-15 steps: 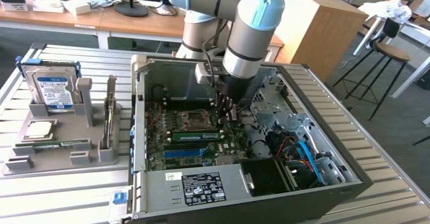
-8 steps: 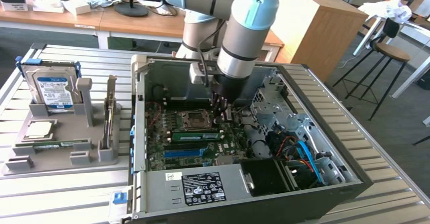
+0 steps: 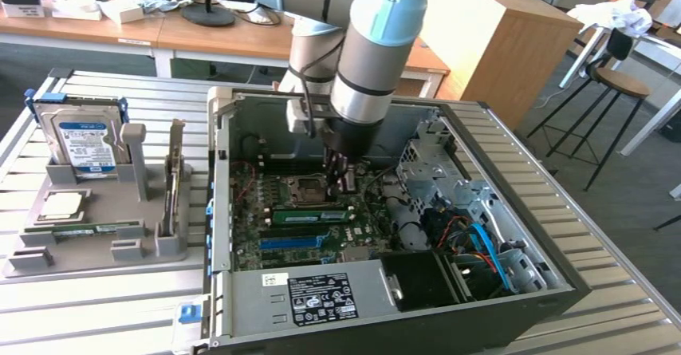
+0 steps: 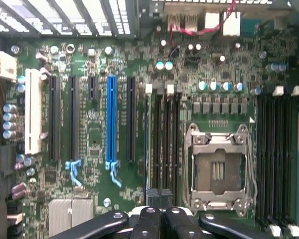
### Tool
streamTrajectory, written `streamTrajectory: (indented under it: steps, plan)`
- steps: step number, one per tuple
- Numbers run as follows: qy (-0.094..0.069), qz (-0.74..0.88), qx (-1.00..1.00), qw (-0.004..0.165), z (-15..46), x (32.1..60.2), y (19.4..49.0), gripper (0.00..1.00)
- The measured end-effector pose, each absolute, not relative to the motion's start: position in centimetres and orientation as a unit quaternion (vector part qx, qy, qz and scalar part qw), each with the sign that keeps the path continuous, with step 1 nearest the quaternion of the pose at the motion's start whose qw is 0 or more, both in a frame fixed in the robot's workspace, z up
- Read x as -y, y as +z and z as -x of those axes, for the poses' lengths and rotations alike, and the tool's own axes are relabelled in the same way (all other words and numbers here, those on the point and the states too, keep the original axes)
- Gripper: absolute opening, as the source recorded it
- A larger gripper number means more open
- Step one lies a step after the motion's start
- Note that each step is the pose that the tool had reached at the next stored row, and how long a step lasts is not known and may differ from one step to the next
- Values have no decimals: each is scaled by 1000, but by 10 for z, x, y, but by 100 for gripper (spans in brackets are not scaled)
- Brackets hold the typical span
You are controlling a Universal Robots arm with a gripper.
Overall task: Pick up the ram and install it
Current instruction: 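Press down the ram until it locks into place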
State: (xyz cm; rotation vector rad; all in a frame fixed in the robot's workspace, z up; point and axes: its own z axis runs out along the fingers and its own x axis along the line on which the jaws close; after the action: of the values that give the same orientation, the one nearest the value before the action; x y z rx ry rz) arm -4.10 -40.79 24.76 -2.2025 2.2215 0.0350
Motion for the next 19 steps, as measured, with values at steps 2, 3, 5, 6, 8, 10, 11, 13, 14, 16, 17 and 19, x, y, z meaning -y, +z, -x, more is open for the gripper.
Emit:
streamTrajectory:
  steps: [2, 3, 5, 6, 8, 10, 11, 13, 14, 16, 17, 19]
  plan:
    - [11, 704, -710, 8, 46, 408, 248, 10]
    - [11, 704, -710, 9, 49, 408, 248, 10]
    - [12, 704, -710, 10, 55, 408, 248, 10]
    - [12, 704, -710, 11, 59, 408, 248, 10]
    - [12, 704, -710, 13, 64, 408, 248, 10]
    - [12, 704, -710, 13, 67, 408, 248, 10]
    - [13, 704, -710, 14, 68, 408, 248, 10]
    - [13, 704, -710, 15, 71, 408, 248, 10]
    - [13, 704, -710, 15, 73, 408, 248, 10]
    - [13, 704, -710, 15, 76, 408, 248, 10]
    - [13, 704, -710, 16, 77, 408, 248, 10]
    - [13, 704, -710, 16, 80, 408, 248, 10]
